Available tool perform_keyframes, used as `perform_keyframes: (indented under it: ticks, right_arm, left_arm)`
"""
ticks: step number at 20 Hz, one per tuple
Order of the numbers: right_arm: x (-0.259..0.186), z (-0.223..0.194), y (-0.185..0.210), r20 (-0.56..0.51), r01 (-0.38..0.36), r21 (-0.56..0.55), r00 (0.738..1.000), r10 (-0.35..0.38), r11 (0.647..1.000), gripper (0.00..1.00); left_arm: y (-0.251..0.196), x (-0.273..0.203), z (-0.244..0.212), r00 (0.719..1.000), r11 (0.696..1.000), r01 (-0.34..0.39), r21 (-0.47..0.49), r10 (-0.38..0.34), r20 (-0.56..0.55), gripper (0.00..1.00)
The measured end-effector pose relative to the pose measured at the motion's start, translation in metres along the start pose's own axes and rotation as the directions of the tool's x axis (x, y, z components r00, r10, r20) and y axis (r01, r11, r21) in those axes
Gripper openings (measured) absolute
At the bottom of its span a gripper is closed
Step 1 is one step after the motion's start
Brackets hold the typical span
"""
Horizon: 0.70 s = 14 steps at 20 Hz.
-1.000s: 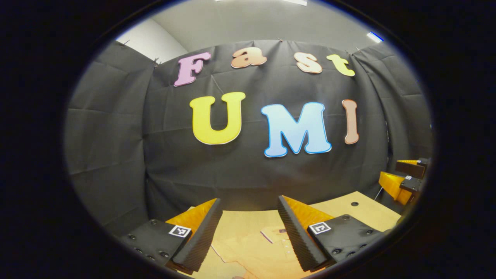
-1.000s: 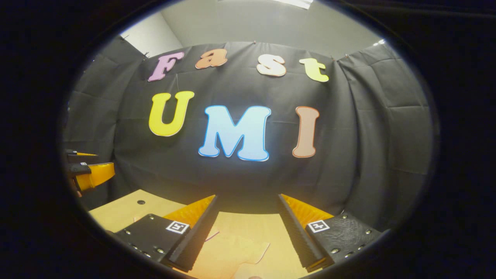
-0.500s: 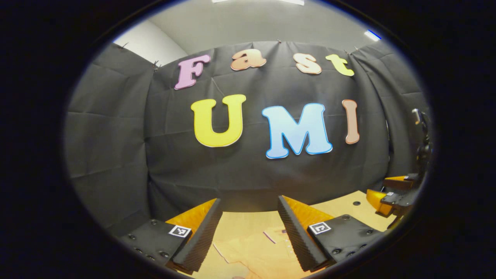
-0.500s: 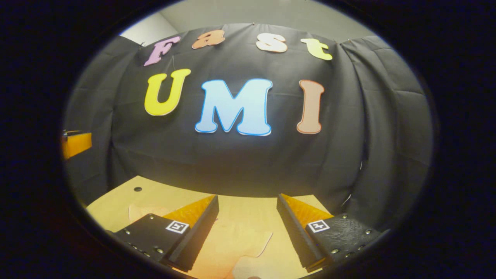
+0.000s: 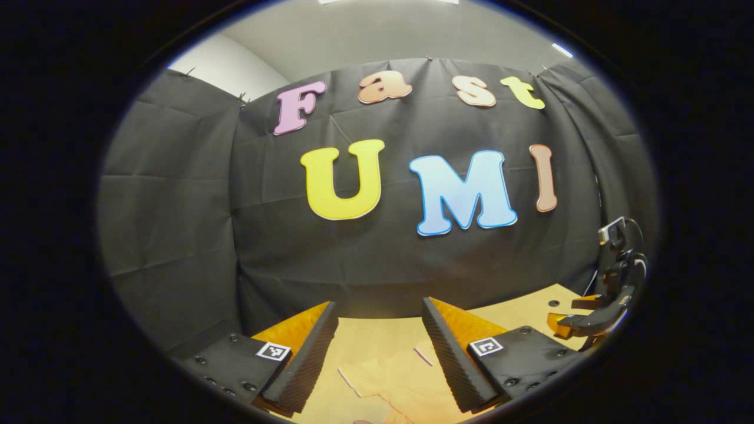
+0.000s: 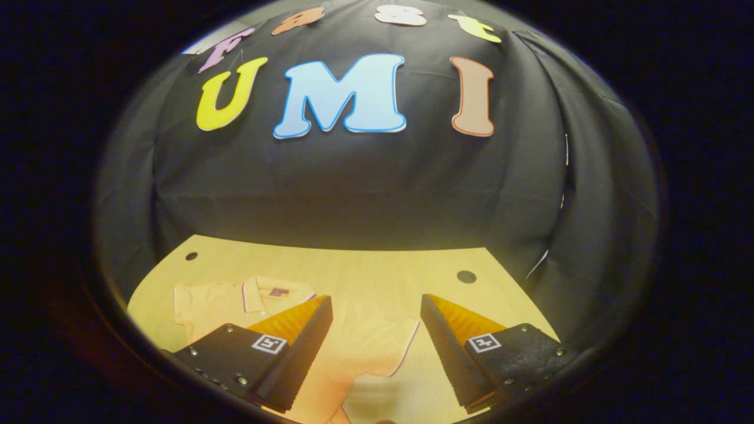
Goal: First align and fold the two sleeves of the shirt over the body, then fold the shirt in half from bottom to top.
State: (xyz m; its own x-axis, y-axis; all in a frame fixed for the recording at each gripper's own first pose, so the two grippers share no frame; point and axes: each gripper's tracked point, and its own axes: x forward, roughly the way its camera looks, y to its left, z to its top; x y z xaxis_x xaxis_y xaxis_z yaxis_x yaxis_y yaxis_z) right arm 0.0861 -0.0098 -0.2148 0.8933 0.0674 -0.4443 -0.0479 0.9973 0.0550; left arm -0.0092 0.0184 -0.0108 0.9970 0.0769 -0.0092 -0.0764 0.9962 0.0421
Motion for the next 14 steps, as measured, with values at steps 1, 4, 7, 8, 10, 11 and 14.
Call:
perform_keyframes:
  ticks: [1,4,7,8,10,11,14]
  right_arm:
    - [0.007,-0.01,0.0,-0.028,0.001,0.003,1.0,-0.001,1.0,0.96]
    - [0.028,-0.044,-0.006,-0.118,0.001,0.008,0.993,0.0,1.0,0.96]
    - [0.046,-0.078,-0.01,-0.208,0.009,0.032,0.978,-0.002,0.999,0.96]
    - [0.051,-0.089,-0.011,-0.236,0.017,0.04,0.972,-0.007,0.999,0.96]
    - [0.06,-0.106,-0.013,-0.281,0.03,0.065,0.96,-0.011,0.997,0.96]
    - [0.064,-0.116,-0.013,-0.304,0.036,0.076,0.953,-0.011,0.996,0.96]
    - [0.071,-0.136,-0.015,-0.358,0.054,0.08,0.933,-0.022,0.995,0.96]
  left_arm:
    - [0.002,0.001,-0.001,1.0,1.0,-0.009,0.003,0.009,-0.004,0.98]
    - [0.008,0.001,-0.005,1.0,1.0,-0.027,0.009,0.027,-0.017,0.94]
    - [0.013,0.002,-0.007,0.999,0.999,-0.043,0.014,0.044,-0.027,0.92]
    - [0.014,0.003,-0.009,0.998,0.999,-0.047,0.016,0.047,-0.031,0.94]
    - [0.015,0.004,-0.01,0.998,0.998,-0.053,0.02,0.054,-0.038,0.96]
    - [0.015,0.005,-0.01,0.998,0.998,-0.055,0.021,0.056,-0.04,0.98]
    - [0.015,0.008,-0.012,0.997,0.998,-0.061,0.023,0.062,-0.049,0.98]
